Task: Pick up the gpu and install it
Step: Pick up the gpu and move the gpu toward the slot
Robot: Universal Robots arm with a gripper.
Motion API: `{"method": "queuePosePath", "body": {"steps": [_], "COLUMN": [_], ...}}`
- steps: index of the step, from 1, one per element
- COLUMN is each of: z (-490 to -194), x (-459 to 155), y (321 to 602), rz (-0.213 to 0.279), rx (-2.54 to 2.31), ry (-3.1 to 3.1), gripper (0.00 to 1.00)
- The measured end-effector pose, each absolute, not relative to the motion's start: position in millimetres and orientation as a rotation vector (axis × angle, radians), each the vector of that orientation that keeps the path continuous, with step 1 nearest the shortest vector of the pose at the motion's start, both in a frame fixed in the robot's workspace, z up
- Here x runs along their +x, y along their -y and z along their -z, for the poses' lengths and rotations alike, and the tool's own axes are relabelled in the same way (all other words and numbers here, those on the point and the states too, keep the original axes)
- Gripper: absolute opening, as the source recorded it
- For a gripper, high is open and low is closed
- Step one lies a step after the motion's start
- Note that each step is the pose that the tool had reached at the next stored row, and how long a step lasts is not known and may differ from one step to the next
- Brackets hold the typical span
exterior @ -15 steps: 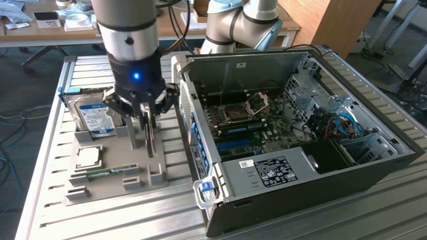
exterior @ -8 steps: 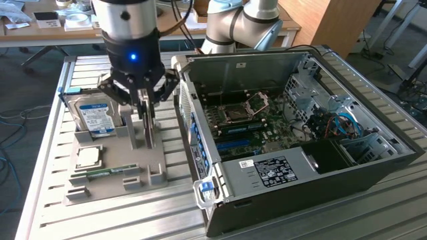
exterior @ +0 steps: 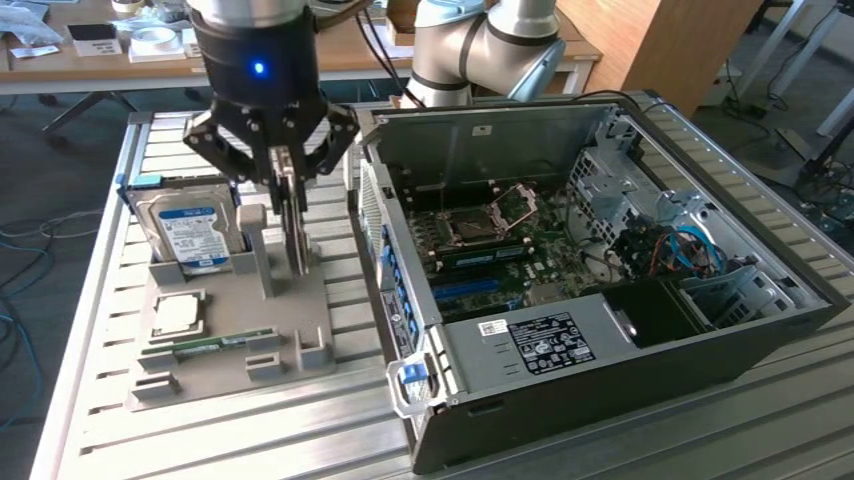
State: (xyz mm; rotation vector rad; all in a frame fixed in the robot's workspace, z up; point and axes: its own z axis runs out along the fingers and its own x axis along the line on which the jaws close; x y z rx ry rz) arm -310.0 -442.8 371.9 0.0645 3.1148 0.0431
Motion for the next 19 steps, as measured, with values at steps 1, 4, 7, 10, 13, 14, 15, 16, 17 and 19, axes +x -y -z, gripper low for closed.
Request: {"method": "queuePosePath", "body": {"steps": [1,4,7,10,13,14,15,16,17,19], "z": [-375,-383,-385,-385,-386,-388,-391,-395,-399,-408], "x": [-310,-310,-310,-310,-310,-310,-310,-310,-310,-310], "y": [443,443,443,443,443,443,443,443,443,443], "rz": [-0.043,-0.043,-0.043,-0.043,-0.043,-0.042,-0.043,-0.043,-0.043,-0.043], "rx": [0.065,0.065,0.065,0.065,0.065,0.065,0.065,0.065,0.065,0.065], "ry": [-3.115,-3.115,-3.115,-3.115,-3.115,-3.115,-3.115,-3.115,-3.115,-3.115], "gripper": [0.27,0.27,0.27,0.27,0.27,0.27,0.27,0.27,0.27,0.27]}}
